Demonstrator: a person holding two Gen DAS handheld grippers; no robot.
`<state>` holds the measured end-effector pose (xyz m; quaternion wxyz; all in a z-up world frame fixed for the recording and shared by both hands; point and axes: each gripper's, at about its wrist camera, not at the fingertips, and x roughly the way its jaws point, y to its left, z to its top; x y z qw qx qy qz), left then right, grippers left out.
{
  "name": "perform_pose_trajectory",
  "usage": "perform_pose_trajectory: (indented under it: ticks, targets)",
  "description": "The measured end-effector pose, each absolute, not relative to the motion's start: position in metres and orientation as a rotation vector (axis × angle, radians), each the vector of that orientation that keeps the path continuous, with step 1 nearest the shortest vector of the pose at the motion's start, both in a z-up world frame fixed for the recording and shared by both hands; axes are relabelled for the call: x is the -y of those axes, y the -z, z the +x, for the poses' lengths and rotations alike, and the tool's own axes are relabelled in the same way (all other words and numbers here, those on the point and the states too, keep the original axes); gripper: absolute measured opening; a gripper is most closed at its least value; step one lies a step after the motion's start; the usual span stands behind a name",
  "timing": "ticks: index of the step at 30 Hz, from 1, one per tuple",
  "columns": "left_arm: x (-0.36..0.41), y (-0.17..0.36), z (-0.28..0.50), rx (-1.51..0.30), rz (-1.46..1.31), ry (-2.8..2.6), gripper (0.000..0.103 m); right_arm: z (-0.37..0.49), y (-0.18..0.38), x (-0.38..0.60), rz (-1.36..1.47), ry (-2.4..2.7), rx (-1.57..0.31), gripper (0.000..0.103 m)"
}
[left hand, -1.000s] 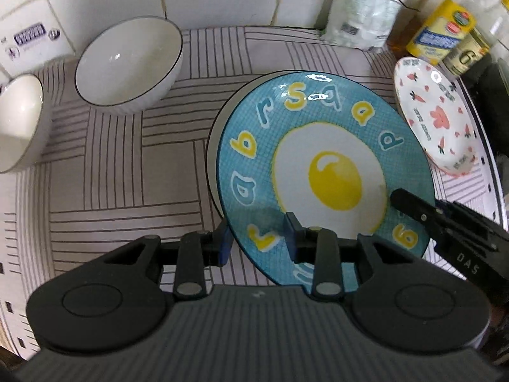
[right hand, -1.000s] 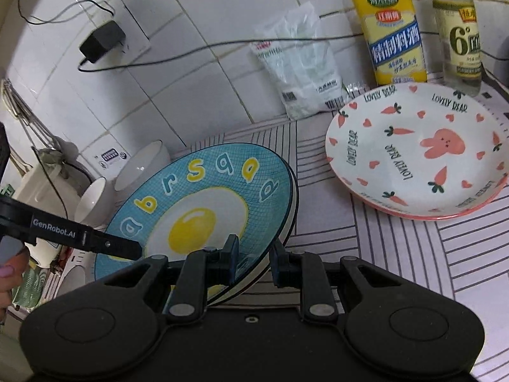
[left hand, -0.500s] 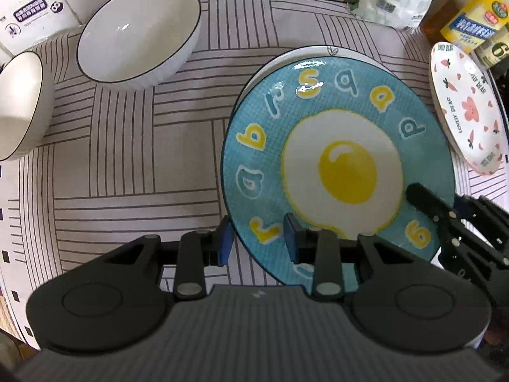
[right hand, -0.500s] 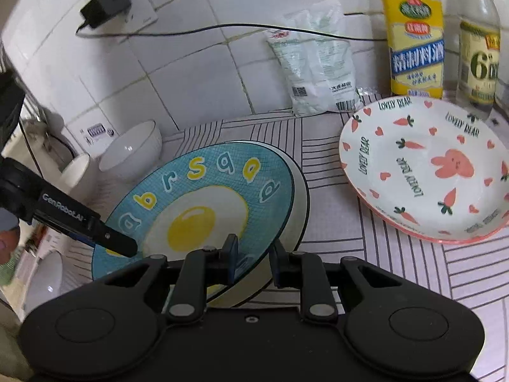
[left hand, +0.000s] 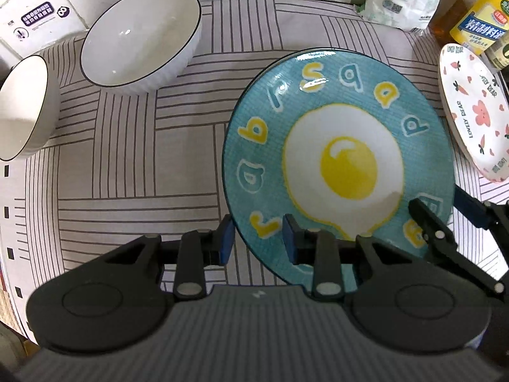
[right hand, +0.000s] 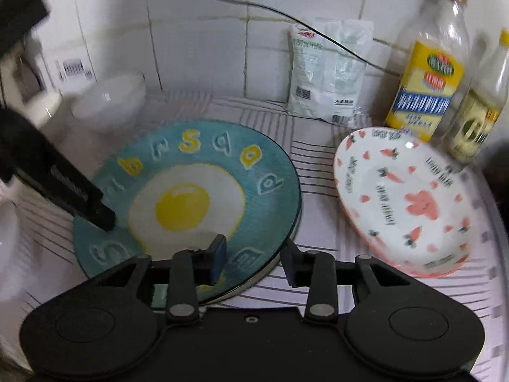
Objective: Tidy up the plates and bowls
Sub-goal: 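Carry the blue plate over the white plate and lower it, then open the right gripper and withdraw from the stacked plates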
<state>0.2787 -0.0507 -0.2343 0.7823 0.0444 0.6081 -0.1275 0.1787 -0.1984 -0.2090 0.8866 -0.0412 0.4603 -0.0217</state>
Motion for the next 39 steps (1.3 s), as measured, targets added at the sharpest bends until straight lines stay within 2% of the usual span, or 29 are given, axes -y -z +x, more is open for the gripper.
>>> perform_pose_trajectory:
  ticks: [5,8,13,16,20,25,27,29,31,34,36,39]
  targets:
    - [0.05,0.226,0.269,-1.322,0.077,0.291,0.03,0.171,0.214,0.201,-0.122,0.047,-0.913,0.042]
    - [0.045,0.199,0.255,-1.276,0.081,0.305,0.031,0.162,0.207,0.201,-0.15,0.024,-0.883,0.037]
    - [0.047,0.156,0.228,-1.193,0.137,0.347,0.033,0.137,0.181,0.215,-0.105,0.015,-0.801,0.039]
    - [0.047,0.14,0.214,-1.159,0.147,0.37,0.041,0.12,0.166,0.223,-0.126,0.009,-0.788,0.039]
    - [0.05,0.127,0.195,-1.132,0.168,0.392,0.044,0.092,0.149,0.238,-0.114,0.015,-0.754,0.046]
    - [0.058,0.112,0.174,-1.054,0.16,0.419,0.053,0.06,0.136,0.257,-0.087,0.039,-0.703,0.052]
    - [0.064,0.107,0.167,-1.02,0.161,0.429,0.062,0.049,0.134,0.262,-0.096,0.066,-0.688,0.053]
    - [0.073,0.103,0.162,-0.996,0.173,0.44,0.066,0.041,0.132,0.266,-0.111,0.093,-0.681,0.057]
    - [0.082,0.1,0.159,-0.985,0.197,0.461,0.069,0.033,0.129,0.272,-0.128,0.109,-0.673,0.062]
    - [0.097,0.097,0.161,-0.963,0.227,0.493,0.071,0.026,0.127,0.285,-0.101,0.133,-0.652,0.064]
    - [0.106,0.097,0.166,-0.945,0.245,0.506,0.079,0.025,0.126,0.295,-0.065,0.145,-0.64,0.067]
    - [0.123,0.098,0.178,-0.928,0.27,0.504,0.081,0.027,0.132,0.307,-0.014,0.162,-0.581,0.071]
